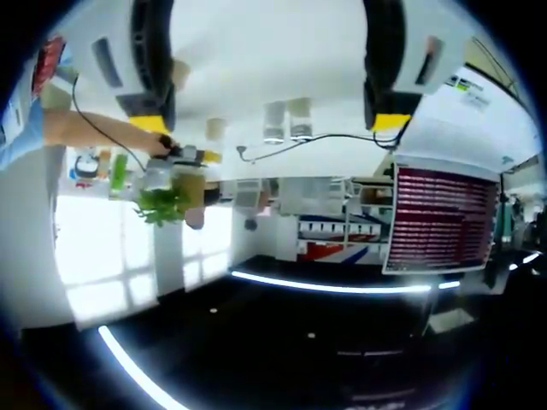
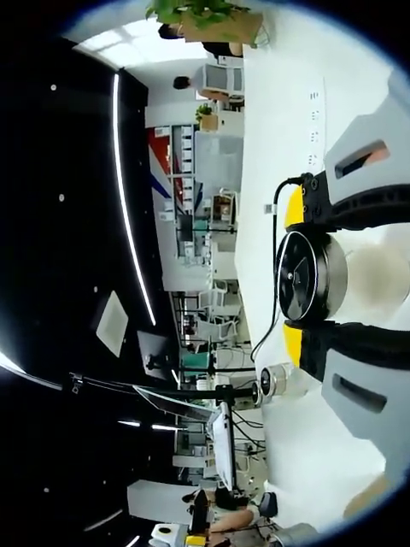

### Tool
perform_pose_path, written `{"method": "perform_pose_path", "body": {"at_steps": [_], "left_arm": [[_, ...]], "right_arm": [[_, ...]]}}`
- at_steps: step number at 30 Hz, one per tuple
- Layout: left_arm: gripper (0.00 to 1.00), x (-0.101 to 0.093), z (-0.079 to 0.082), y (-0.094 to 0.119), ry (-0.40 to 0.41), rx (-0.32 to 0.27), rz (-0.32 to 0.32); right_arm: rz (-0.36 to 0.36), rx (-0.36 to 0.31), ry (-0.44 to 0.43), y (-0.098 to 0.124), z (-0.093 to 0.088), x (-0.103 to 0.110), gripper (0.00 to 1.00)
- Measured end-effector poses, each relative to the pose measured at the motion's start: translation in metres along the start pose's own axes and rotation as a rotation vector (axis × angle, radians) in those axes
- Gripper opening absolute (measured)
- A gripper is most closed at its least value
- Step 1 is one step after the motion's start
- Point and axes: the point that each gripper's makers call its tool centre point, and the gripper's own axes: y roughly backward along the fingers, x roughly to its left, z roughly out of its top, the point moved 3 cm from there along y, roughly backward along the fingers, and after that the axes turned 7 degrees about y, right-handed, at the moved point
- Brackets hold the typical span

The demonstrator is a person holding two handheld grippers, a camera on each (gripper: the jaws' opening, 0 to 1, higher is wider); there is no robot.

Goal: Rotate the seasoning bottle until the label or dispensing opening points toward the visible target arrow and the bottle remains upright within the marked orientation range

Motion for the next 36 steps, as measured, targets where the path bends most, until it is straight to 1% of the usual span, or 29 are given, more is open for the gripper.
{"method": "perform_pose_path", "body": {"at_steps": [5, 10, 11, 15, 17, 22, 25, 32, 34, 36], "left_arm": [[0.97, 0.0, 0.001, 0.001, -0.001, -0.003, 0.002], [0.97, 0.0, 0.001, 0.001, -0.001, -0.003, 0.0], [0.97, -0.001, 0.0, 0.001, 0.0, -0.003, -0.002], [0.97, -0.004, 0.0, -0.002, 0.0, 0.001, -0.015], [0.97, -0.004, -0.001, -0.004, -0.005, 0.007, -0.012], [0.97, -0.005, -0.004, -0.006, -0.007, 0.02, -0.018], [0.97, -0.006, -0.005, -0.007, -0.007, 0.022, -0.021], [0.97, -0.004, -0.005, -0.007, -0.007, 0.024, -0.018], [0.97, -0.004, -0.005, -0.007, -0.006, 0.023, -0.015], [0.97, -0.004, -0.005, -0.007, -0.005, 0.022, -0.013]], "right_arm": [[0.003, -0.015, 0.003, 0.004, 0.011, -0.001, 0.39], [-0.003, -0.006, 0.01, 0.011, 0.022, -0.001, 0.39], [-0.005, 0.006, 0.021, 0.014, 0.023, -0.001, 0.39], [-0.003, 0.007, 0.038, 0.024, 0.027, -0.002, 0.39], [0.0, 0.006, 0.038, 0.027, 0.029, -0.003, 0.39], [-0.004, 0.026, 0.024, 0.037, 0.03, -0.008, 0.39], [0.001, 0.022, 0.026, 0.045, 0.032, -0.008, 0.39], [0.03, 0.008, 0.025, 0.057, 0.038, -0.002, 0.39], [0.036, 0.0, 0.021, 0.062, 0.041, 0.003, 0.39], [0.048, 0.001, 0.018, 0.068, 0.042, 0.013, 0.39]]}}
